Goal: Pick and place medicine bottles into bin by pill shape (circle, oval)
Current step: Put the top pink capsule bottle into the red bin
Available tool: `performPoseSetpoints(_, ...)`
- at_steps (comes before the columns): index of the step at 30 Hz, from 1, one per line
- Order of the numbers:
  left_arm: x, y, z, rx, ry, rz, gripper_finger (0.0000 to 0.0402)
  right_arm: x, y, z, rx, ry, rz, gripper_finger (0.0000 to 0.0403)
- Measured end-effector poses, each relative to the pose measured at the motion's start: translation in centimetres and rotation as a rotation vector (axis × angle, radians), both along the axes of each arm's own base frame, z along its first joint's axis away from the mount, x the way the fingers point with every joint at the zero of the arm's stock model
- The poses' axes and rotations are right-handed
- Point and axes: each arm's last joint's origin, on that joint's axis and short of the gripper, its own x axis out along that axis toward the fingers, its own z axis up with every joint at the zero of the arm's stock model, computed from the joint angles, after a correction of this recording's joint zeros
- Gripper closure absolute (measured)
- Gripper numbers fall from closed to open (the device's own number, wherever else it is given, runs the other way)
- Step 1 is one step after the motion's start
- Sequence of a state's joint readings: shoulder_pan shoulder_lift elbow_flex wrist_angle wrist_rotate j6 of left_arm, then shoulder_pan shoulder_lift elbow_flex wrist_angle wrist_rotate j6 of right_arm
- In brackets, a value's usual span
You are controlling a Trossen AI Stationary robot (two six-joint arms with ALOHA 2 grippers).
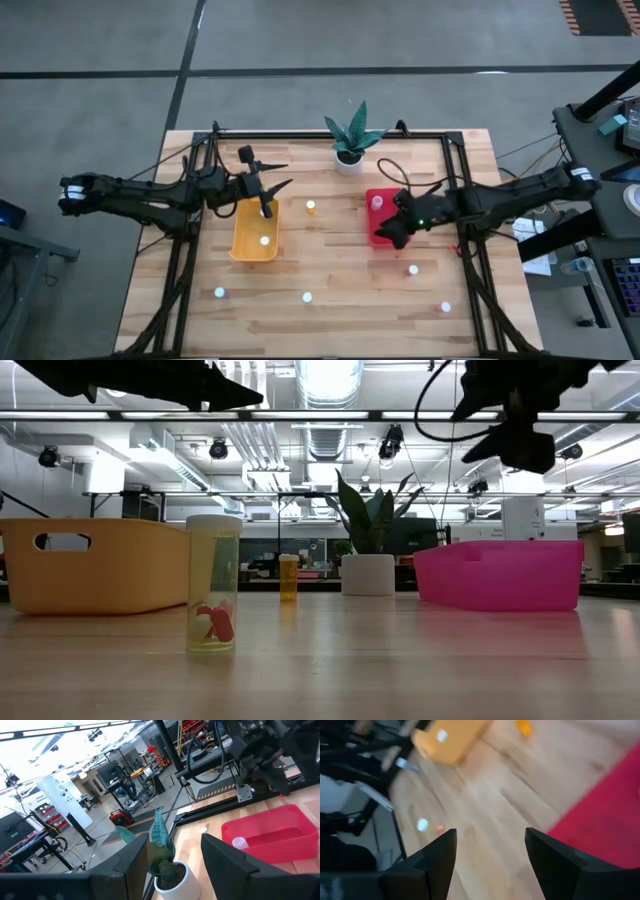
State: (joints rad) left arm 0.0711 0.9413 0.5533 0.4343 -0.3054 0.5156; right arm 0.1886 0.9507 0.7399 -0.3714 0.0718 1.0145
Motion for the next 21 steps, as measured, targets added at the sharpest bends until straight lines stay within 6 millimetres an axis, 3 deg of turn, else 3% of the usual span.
performPoseSetpoints(8, 0.0, 0.0, 0.0, 0.0, 0.0, 0.0, 0.0237, 1.3, 3.0, 0.6, 0.144, 0.362, -0.11, 0.0177)
performPoseSetpoints(15, -0.2, 0.0, -0.1, -0.002, 0.016, 0.0, 0.0237, 1.2, 5.9, 0.7, 0.205, 0.671, -0.178, 0.0177)
performPoseSetpoints(21, -0.2, 0.0, 0.0, -0.002, 0.011, 0.0, 0.0237, 0.9, 7.8, -0.1, 0.276, 0.809, -0.227, 0.0177)
